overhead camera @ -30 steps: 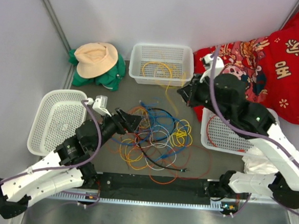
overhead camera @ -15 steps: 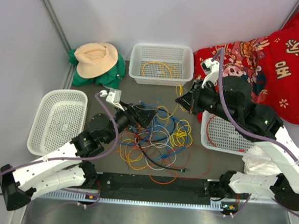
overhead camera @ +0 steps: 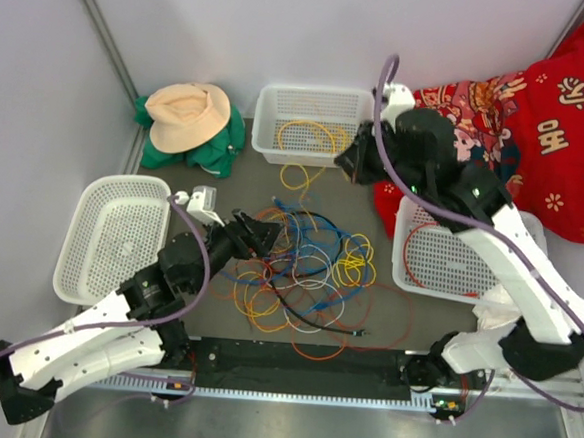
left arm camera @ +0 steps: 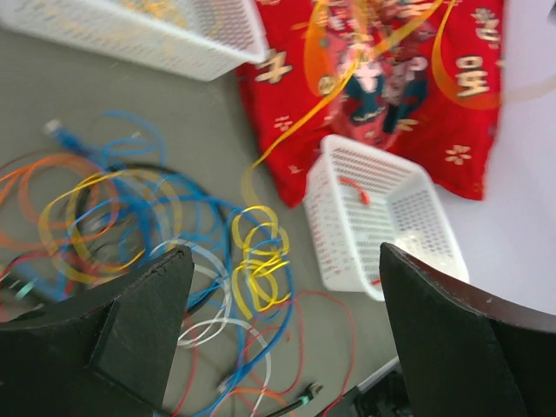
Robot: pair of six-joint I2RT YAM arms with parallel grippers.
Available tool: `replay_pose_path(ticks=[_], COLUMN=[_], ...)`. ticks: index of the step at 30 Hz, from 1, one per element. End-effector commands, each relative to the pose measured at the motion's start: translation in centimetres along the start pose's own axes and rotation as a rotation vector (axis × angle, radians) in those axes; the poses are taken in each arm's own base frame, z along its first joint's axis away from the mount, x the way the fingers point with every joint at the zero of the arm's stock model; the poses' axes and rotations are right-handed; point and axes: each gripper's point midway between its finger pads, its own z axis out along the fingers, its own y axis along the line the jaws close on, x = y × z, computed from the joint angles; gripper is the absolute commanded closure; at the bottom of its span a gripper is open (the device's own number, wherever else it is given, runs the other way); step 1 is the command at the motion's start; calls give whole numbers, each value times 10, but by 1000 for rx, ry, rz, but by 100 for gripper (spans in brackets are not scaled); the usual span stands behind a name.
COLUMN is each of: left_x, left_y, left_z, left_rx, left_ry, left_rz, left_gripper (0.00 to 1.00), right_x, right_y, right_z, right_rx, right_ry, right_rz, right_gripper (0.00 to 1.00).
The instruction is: Untangle the cables
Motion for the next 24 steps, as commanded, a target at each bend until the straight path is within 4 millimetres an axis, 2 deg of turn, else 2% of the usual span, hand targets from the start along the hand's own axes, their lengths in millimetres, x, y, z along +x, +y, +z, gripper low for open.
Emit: replay_pose_path(ticks=[1, 2, 3, 4, 5, 6, 8, 9, 11, 12, 13, 14, 15, 17, 18, 19, 22, 24], left_x=[18, 19, 23, 25, 27, 31, 37, 39, 46, 50, 55, 58, 61, 65, 68, 70, 77, 76], left_y=[52, 59, 67, 71, 74, 79, 89, 94, 101, 103, 104, 105, 106, 108, 110, 111, 115, 117], left_z=[-25, -30, -35, -41, -44, -48, -53, -56, -56, -55, -53, -52, -49, -45, -43, -40, -35, -33], left_rx=[-202, -224, -251, -246, -247, -258, -271, -284, -300, -306, -306, -307, -319, -325, -333, -331, -337, -348], left_ry=[24, 22, 27, 20, 22, 30, 29, 31, 39, 44, 53, 61, 69, 74, 81, 78, 81, 72], left_rz=[-93, -114, -121, -155, -165, -166, -173, -173, -174, -175, -179, -181, -182, -178, -171, -171, -156, -143], left_gripper=[8, 8, 7, 8, 8, 8, 8, 8, 9, 9, 9, 10, 10, 9, 9, 9, 8, 7], right_x=[-83, -83, -107, -118, -116, -126, -140, -137, -147, -144, -143, -157, -143, -152, -147, -149, -145, -140], right_y=[-28, -38, -48, -53, -63, -74, -82, -94, -101, -104, -112, -110, -122, -129, -137, -145, -153, -152], right_z=[25, 52, 51, 61, 85, 93, 113, 137, 158, 178, 190, 191, 218, 226, 240, 243, 251, 250], right_rx=[30, 56, 72, 71, 88, 116, 102, 101, 79, 58, 62, 46, 57, 49, 50, 52, 54, 52], right_ry=[-179, -157, -215, -242, -229, -257, -304, -293, -337, -329, -332, -368, -335, -365, -368, -377, -377, -364], right_rz=[80, 108, 126, 133, 131, 127, 124, 127, 127, 124, 123, 115, 122, 120, 127, 147, 167, 175], right_gripper=[100, 100, 100, 100, 100, 100, 100, 100, 100, 100, 100, 100, 100, 100, 100, 80, 39, 29])
